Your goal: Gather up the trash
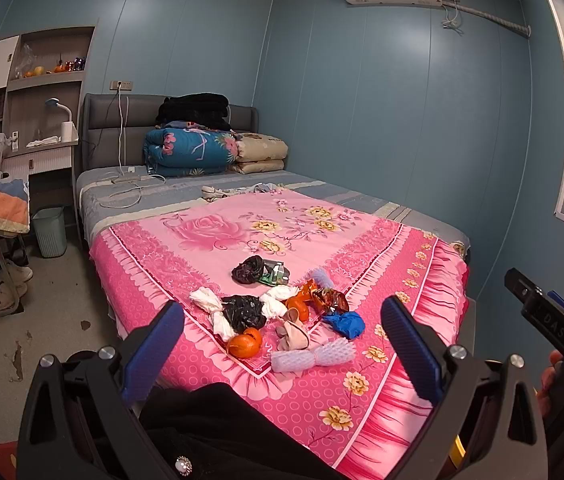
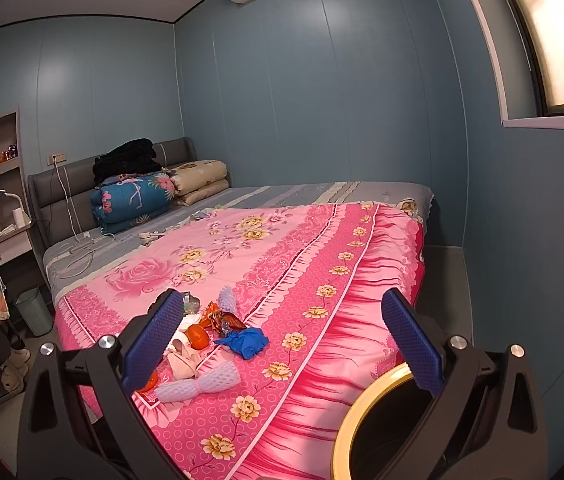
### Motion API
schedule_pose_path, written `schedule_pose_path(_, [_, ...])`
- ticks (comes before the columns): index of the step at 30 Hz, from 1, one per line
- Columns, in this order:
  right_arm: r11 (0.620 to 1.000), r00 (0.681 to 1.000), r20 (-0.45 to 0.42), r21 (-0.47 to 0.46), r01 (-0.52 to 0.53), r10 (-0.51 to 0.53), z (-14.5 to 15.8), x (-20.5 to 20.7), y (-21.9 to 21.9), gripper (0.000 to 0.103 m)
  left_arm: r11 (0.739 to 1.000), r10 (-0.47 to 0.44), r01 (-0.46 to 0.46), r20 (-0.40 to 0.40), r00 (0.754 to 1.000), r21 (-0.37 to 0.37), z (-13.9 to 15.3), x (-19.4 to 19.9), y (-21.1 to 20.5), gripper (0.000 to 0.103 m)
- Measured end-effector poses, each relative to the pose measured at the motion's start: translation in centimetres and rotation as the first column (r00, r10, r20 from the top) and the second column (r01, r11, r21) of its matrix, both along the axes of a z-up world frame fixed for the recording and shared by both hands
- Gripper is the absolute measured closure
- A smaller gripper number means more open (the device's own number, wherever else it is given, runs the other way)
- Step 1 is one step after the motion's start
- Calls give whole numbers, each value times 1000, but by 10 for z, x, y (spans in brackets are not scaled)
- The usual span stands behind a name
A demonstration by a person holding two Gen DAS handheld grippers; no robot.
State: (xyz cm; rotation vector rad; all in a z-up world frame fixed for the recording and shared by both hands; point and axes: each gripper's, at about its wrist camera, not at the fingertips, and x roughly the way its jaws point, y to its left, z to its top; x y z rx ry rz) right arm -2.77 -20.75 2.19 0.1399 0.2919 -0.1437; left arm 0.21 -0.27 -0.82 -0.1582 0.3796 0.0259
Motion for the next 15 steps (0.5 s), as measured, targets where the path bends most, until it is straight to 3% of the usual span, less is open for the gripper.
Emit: schedule_pose_path(15, [1000,1000,-4,3,-1,1,-1,-1,-2,8,1000,-2,2,-5,1000,-1,-8,0,-2,8])
